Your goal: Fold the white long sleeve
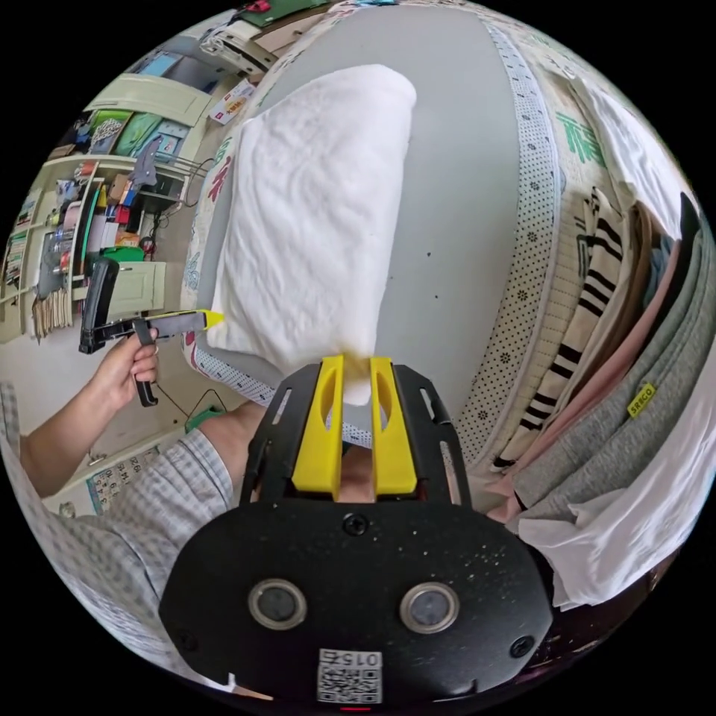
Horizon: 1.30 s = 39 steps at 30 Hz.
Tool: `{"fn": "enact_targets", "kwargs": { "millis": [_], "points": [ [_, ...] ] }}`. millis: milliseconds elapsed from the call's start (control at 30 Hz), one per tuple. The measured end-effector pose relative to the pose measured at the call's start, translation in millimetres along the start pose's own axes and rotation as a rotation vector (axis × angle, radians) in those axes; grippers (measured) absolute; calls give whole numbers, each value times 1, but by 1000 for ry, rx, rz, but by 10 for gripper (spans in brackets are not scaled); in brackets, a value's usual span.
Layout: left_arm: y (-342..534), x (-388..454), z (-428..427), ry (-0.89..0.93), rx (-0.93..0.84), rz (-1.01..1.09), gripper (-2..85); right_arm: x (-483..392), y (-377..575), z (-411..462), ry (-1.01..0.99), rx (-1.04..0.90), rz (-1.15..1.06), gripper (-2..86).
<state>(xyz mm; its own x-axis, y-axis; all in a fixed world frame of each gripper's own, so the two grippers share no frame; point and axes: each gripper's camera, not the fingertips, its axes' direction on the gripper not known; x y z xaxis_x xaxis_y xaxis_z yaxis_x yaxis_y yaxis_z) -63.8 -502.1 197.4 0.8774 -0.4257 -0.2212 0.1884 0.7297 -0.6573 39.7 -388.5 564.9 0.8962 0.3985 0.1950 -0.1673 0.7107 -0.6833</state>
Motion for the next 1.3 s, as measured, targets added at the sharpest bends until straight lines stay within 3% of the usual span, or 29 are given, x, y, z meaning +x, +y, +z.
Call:
{"fn": "enact_targets", "kwargs": {
  "millis": [267, 400, 500, 667, 833, 967, 1300],
  "points": [
    [4, -3, 2, -148, -2, 76, 3, -14, -3, -31, 62, -66, -55, 34],
    [5, -3, 5, -166, -16, 112, 22, -12, 1, -53, -4, -75, -14, 48],
    [7, -15, -7, -97, 11, 103, 56, 3, 13, -85, -99, -48, 52, 83],
    [-10, -42, -59, -3, 256, 130, 92, 31, 29, -176, -249, 208, 94, 97],
    [-60, -61, -72, 156, 394, 156, 128, 40, -1, -229, -346, 366, 80, 116],
    [-100, -70, -61, 280, 372, 210, 156, 34, -36, -248, -438, 370, 66, 150],
    [-118, -77, -39, 341, 303, 331, 178, 7, -28, -288, -544, 309, 14, 160]
  ]
}}
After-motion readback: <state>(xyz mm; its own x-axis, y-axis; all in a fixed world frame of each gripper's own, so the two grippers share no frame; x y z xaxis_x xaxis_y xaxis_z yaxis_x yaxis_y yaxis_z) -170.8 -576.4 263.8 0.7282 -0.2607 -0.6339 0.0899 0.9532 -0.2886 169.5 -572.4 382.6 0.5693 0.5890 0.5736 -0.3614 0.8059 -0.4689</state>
